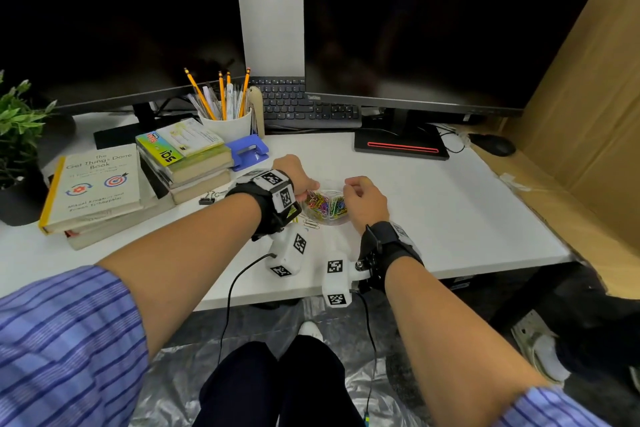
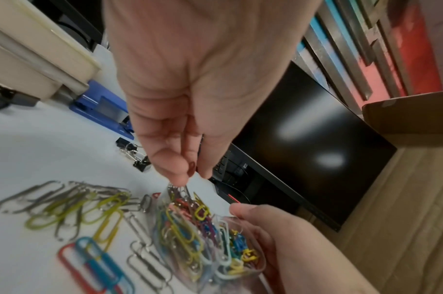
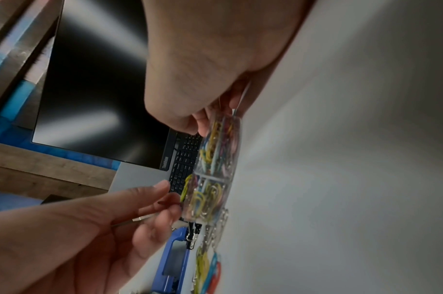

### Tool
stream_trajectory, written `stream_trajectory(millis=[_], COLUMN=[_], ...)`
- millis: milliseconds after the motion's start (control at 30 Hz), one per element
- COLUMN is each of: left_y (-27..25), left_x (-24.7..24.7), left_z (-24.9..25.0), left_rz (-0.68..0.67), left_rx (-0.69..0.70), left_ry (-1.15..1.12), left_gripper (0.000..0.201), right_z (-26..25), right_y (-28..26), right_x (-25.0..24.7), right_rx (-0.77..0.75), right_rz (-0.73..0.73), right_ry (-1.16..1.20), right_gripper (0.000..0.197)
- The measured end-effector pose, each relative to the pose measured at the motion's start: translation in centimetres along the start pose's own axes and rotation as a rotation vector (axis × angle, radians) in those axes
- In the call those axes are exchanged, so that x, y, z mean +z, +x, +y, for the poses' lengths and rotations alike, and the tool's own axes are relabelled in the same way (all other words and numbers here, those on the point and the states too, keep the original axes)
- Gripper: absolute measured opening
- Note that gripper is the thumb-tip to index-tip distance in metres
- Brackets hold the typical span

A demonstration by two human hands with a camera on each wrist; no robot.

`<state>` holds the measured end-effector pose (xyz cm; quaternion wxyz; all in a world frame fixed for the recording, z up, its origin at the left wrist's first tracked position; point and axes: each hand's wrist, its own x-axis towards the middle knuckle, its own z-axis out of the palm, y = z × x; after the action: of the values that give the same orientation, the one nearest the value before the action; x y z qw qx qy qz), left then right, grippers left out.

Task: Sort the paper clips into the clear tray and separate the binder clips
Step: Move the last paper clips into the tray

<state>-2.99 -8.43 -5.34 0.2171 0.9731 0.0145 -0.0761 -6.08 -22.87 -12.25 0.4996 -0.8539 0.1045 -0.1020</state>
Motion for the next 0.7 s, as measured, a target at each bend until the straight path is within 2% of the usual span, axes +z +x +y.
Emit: stream_trajectory(millis=[67,133,200,267,333,400,533,633,700], left_y=[-0.4,-0.4,-0.1,0.0,0.0,-0.3,-2.2,-2.8,-2.8], left_x=[-0.3,-0.3,-0.3,-0.6,-1.1,-1.5,-1.6,-1.2,-0.6], left_z=[0.1,0.0,-0.7,-1.4,-2.3,-2.8,-3.9,-4.3,-4.5], left_rz=[-0.004,-0.027,-0.066,-0.057,-0.09,-0.138,-0.199,-0.342,-0.362], left_rx=[0.012,0.007,0.001,-0.061,-0.166,-0.238,-0.124,-0.103,-0.079], left_ry=[0.04,0.058,-0.087,-0.333,-0.345,-0.262,-0.008,0.065,0.095], left_gripper=[0.045,0.031,0.02,0.012,0.013,0.009,0.049,0.072,0.085], right_z=[0.0,0.0,-0.1,-0.2,-0.1,-0.2,-0.4,-0.4,-0.4], right_y=[0.0,0.1,0.0,0.0,0.1,0.3,0.3,0.4,0.5], right_x=[0.0,-0.1,-0.1,-0.1,-0.1,-0.2,-0.4,-0.2,0.0], right_rx=[0.006,0.006,0.011,0.016,0.022,0.017,-0.022,-0.018,-0.024], right_rz=[0.003,0.009,0.012,0.017,0.014,-0.004,-0.095,-0.136,-0.155], right_ry=[-0.001,0.004,0.009,0.014,0.021,0.028,0.009,-0.066,-0.17], right_gripper=[0.028,0.027,0.027,0.027,0.027,0.027,0.031,0.037,0.04])
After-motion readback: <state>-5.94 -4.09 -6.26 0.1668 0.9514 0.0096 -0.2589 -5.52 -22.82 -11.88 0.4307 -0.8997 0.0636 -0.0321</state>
